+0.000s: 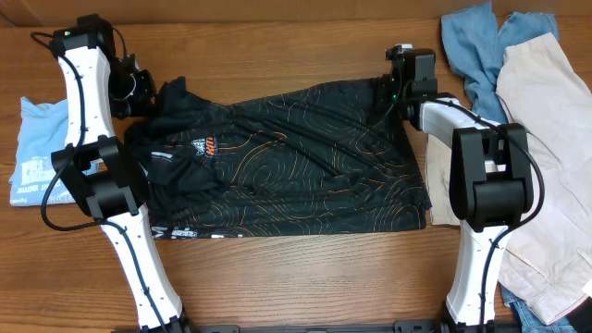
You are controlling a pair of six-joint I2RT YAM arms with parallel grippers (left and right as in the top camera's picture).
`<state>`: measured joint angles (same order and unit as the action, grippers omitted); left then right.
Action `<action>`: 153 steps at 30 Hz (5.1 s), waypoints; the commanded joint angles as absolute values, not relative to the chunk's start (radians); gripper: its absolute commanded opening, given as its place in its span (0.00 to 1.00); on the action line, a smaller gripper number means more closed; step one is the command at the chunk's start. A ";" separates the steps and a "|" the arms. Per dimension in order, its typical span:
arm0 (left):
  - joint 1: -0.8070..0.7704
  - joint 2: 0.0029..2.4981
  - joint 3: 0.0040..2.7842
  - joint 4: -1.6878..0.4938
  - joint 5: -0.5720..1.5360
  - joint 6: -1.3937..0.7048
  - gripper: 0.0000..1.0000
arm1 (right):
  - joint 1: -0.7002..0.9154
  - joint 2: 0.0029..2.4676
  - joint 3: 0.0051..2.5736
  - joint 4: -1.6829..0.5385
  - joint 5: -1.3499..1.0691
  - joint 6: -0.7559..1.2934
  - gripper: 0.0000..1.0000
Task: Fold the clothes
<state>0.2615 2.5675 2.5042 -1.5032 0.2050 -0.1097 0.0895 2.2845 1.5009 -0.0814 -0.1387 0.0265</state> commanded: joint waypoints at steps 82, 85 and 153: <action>0.250 1.939 1.586 -1.509 -0.070 -0.146 0.04 | -0.007 1.943 1.458 -1.615 -0.099 0.065 0.04; 0.250 1.939 1.586 -1.507 -0.070 -0.146 0.04 | -0.007 1.943 1.441 -1.618 -0.098 0.076 0.04; 0.249 1.939 1.586 -1.452 -0.071 -0.146 0.57 | 0.010 1.872 1.258 -0.997 -0.107 0.093 0.89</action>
<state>0.2462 1.9614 1.5917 -1.4555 -0.0616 -0.1394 0.0082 1.8954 1.2491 -0.9985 -0.1040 0.1043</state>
